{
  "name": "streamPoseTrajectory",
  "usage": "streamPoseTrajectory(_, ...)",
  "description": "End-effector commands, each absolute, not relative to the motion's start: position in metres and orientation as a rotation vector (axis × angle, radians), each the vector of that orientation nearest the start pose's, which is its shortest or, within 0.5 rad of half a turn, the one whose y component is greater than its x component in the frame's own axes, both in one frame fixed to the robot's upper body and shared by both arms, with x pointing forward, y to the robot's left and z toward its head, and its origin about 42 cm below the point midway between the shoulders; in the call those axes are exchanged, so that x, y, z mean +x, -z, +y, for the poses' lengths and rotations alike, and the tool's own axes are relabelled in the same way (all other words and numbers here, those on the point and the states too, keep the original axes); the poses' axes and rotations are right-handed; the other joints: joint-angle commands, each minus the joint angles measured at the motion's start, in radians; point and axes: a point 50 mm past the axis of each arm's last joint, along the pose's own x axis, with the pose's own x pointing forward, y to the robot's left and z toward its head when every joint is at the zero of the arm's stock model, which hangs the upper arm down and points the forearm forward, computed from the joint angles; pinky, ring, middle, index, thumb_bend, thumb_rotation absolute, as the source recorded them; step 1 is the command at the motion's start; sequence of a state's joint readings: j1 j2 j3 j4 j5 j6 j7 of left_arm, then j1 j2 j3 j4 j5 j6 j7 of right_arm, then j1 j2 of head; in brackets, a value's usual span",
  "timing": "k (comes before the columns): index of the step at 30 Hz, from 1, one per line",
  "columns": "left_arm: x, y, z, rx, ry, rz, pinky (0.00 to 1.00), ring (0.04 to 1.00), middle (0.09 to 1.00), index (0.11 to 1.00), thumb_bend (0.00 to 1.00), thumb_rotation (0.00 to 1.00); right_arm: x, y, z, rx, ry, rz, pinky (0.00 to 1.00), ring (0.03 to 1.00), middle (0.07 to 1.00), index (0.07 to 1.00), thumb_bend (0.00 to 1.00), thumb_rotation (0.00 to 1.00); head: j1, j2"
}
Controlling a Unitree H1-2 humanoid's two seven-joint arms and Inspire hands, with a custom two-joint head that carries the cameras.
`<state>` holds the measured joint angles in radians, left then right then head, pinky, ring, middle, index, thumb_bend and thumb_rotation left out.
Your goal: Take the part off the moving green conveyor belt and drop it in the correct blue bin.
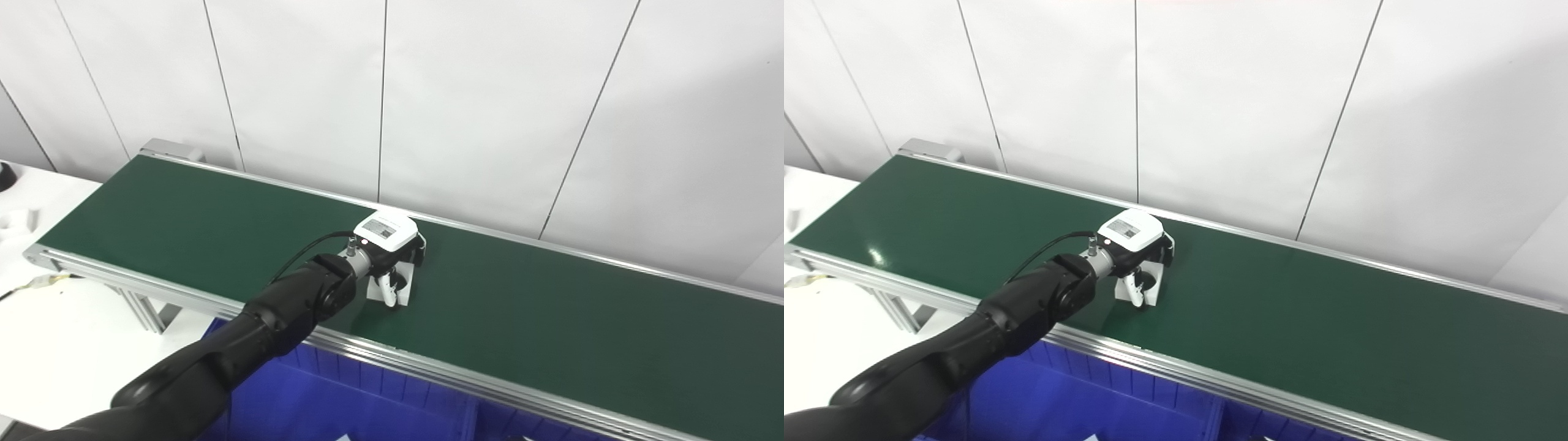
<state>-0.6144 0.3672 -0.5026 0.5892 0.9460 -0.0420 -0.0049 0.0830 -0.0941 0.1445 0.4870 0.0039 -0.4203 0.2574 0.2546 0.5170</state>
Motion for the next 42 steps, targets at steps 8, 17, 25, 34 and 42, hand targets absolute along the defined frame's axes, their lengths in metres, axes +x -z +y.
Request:
streamPoseTrajectory(8,0.465,-0.197,0.214,1.486,0.324,-0.283,0.36,0.4,0.514,0.538,0.5,0.0,0.225,0.015,-0.202,-0.061,-0.387,0.077,0.61,0.684,0.766,0.739,0.86,0.21,0.037,0.009)
streamPoseTrajectory(17,0.425,-0.241,0.214,1.236,0.294,-0.373,0.42,0.418,0.505,0.53,0.5,0.0,0.23,0.015,-0.202,-0.042,-0.39,0.077,0.62,0.696,0.772,0.746,0.85,0.2,0.08,0.032)
streamPoseTrajectory(25,0.367,-0.257,0.23,0.981,0.233,-0.385,0.42,0.431,0.502,0.523,0.5,0.0,0.233,0.01,-0.21,-0.016,-0.394,0.057,0.68,0.728,0.789,0.766,0.84,0.25,0.117,0.106)
streamPoseTrajectory(34,0.317,-0.237,0.251,0.77,0.168,-0.333,0.46,0.45,0.491,0.52,0.5,0.0,0.239,0.001,-0.221,-0.025,-0.4,0.023,0.68,0.723,0.791,0.765,0.84,0.26,0.162,0.2)
streamPoseTrajectory(42,0.29,-0.221,0.252,0.747,0.182,-0.271,0.47,0.452,0.488,0.524,0.5,0.0,0.249,-0.012,-0.223,-0.04,-0.388,-0.029,0.65,0.709,0.782,0.755,0.88,0.28,0.173,0.307)
